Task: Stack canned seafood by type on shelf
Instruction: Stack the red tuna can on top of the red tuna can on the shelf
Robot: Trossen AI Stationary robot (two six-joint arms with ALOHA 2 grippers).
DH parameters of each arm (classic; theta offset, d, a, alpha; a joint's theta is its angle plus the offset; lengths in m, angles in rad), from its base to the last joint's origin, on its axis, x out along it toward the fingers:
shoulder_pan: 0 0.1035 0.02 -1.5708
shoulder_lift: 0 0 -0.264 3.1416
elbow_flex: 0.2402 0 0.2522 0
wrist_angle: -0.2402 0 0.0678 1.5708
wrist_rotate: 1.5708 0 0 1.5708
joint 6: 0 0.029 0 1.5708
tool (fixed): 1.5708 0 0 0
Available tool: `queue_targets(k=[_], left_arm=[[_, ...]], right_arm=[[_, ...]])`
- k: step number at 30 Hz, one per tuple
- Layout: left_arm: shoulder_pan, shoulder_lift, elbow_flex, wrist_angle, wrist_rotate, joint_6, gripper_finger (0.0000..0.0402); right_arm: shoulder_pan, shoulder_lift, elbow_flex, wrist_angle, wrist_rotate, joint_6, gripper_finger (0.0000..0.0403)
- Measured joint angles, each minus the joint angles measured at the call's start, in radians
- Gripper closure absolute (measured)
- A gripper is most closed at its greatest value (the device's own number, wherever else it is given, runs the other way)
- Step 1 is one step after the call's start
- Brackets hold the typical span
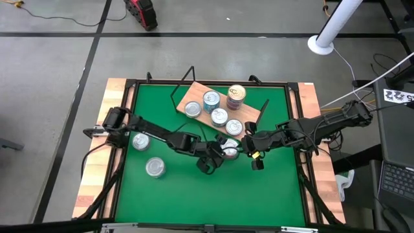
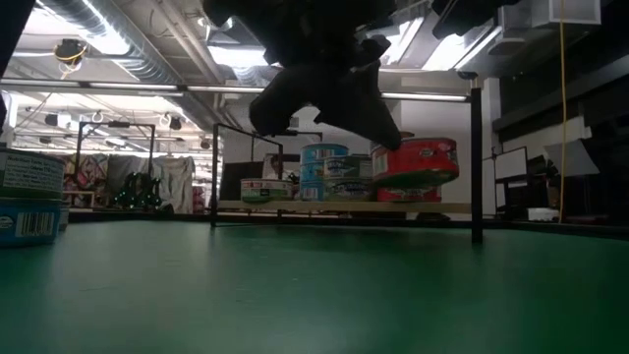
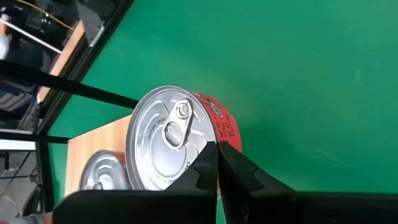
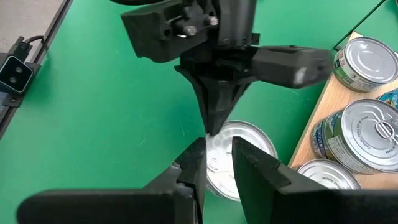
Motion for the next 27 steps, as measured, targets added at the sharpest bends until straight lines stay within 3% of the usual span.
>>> queue_targets(k=[27], left_arm=[[0.126,-0.001,0.033,0.019,0.003,0.045,0.0401]], right_arm=[[0.0,0.0,0.0,0.001,0.0,-0.001,0.0324]])
